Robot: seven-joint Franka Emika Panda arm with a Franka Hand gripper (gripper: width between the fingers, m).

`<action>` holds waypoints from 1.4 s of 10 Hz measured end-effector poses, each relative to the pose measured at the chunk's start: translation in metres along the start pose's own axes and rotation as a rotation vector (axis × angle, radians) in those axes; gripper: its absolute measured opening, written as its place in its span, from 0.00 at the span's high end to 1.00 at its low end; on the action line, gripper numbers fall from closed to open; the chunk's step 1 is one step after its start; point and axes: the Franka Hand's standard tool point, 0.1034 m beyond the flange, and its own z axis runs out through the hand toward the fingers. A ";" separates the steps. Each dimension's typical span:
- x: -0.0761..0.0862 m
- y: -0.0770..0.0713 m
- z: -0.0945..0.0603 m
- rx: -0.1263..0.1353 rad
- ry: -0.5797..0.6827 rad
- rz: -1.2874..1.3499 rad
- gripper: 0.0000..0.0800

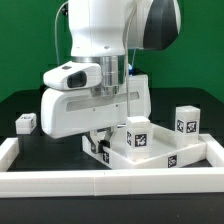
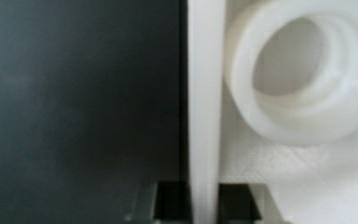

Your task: Assemble square table

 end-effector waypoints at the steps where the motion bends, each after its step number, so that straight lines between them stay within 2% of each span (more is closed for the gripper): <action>1: -0.001 0.001 0.000 -0.003 -0.003 -0.062 0.93; 7: -0.005 0.007 0.000 -0.015 -0.024 -0.400 0.93; 10: -0.002 0.006 -0.001 -0.031 -0.044 -0.603 0.92; 14: -0.006 0.010 -0.001 -0.036 -0.066 -0.795 0.92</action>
Offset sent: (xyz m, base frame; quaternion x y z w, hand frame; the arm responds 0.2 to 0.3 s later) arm 0.0000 0.0000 0.0000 0.0000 0.0000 -0.1296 0.9916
